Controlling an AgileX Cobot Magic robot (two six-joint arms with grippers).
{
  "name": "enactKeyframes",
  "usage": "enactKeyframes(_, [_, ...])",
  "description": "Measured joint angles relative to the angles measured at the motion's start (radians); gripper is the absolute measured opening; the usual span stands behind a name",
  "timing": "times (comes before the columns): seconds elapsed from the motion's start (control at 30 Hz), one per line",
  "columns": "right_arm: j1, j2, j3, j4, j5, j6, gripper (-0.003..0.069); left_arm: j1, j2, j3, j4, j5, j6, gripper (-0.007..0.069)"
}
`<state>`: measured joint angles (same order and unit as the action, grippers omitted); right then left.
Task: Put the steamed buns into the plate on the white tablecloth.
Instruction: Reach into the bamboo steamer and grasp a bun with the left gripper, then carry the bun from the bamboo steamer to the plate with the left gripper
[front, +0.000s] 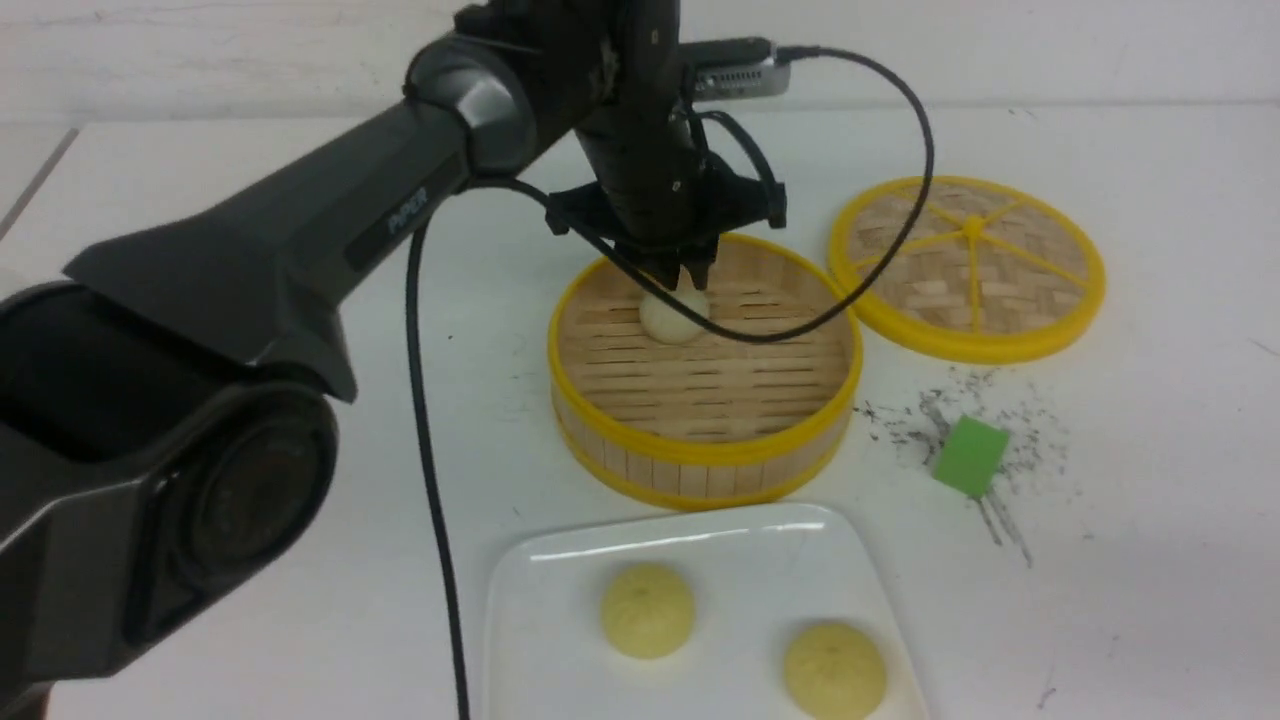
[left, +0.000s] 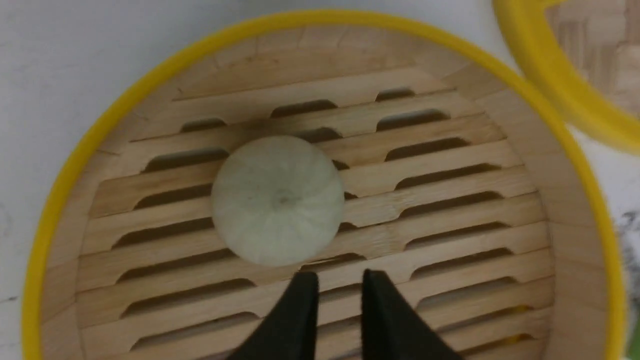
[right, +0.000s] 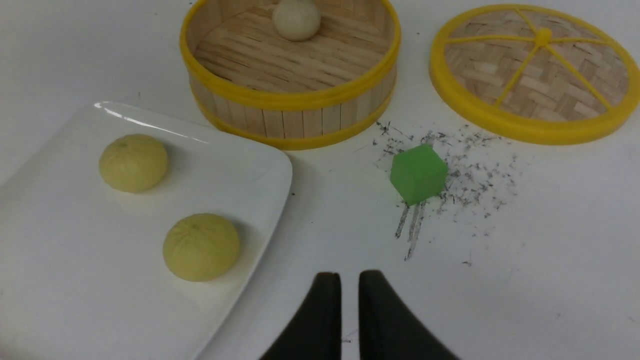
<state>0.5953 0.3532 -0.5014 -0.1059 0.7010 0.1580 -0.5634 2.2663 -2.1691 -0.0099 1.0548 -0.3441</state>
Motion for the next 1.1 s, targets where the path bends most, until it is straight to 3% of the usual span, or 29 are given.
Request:
enactKeyframes(0.13, [0.0, 0.0, 0.0, -0.002, 0.0, 0.0, 0.0087, 0.0, 0.04, 0.0, 0.052, -0.034, 0.01, 0.0391])
enactKeyframes(0.33, [0.0, 0.0, 0.0, -0.005, 0.0, 0.0, 0.0095, 0.0, 0.062, 0.0, 0.108, -0.072, 0.01, 0.044])
enactKeyframes(0.47, [0.0, 0.0, 0.0, -0.007, 0.0, 0.0, 0.0099, 0.0, 0.091, 0.0, 0.096, -0.076, 0.01, 0.034])
enactKeyframes(0.57, [0.0, 0.0, 0.0, -0.008, 0.001, 0.0, 0.0101, 0.0, 0.108, -0.006, 0.082, -0.079, 0.01, 0.0134])
enactKeyframes(0.63, [0.0, 0.0, 0.0, -0.008, 0.001, 0.0, 0.0106, 0.0, 0.106, -0.015, 0.075, -0.061, 0.01, 0.005])
enactKeyframes(0.9, [0.0, 0.0, 0.0, -0.003, 0.001, 0.0, 0.0114, 0.0, -0.019, -0.157, 0.09, 0.178, 0.01, 0.0029])
enactKeyframes(1.1, [0.0, 0.0, 0.0, -0.003, 0.0, 0.0, 0.0118, 0.0, -0.24, -0.172, 0.057, 0.183, 0.011, 0.0029])
